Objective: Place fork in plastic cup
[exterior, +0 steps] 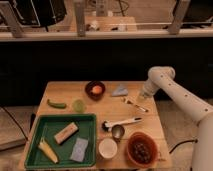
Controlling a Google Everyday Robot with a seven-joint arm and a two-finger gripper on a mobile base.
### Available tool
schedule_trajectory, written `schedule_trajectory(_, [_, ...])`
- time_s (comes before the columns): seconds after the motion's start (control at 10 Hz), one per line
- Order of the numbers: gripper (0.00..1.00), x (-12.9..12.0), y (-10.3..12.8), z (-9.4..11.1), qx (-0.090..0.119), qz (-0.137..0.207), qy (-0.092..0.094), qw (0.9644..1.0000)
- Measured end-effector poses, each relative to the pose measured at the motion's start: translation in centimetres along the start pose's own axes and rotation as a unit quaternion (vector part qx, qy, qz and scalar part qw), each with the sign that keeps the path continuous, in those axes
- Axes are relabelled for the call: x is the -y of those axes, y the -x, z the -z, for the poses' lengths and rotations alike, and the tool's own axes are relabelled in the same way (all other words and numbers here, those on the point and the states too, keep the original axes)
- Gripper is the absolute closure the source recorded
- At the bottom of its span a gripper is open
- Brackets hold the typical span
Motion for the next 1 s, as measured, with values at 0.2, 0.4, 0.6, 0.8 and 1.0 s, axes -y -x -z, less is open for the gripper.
schedule_trajectory(0.2, [0.24, -0.2, 0.2, -0.7, 0.001, 0.002, 0.005, 1.0])
schedule_trajectory(0.4, [0.2, -0.4, 0.4, -1.4, -0.001, 0.004, 0.009, 1.0])
schedule_trajectory(0.6, [0.2, -0.6, 0.5, -2.1, -0.006, 0.005, 0.012, 0.9999])
schedule_trajectory(0.8, [0.2, -0.6, 0.7, -2.6, -0.01, 0.006, 0.012, 0.9999])
schedule_trajectory(1.0, [0.2, -0.4, 0.7, -3.1, -0.012, 0.003, 0.009, 0.9999])
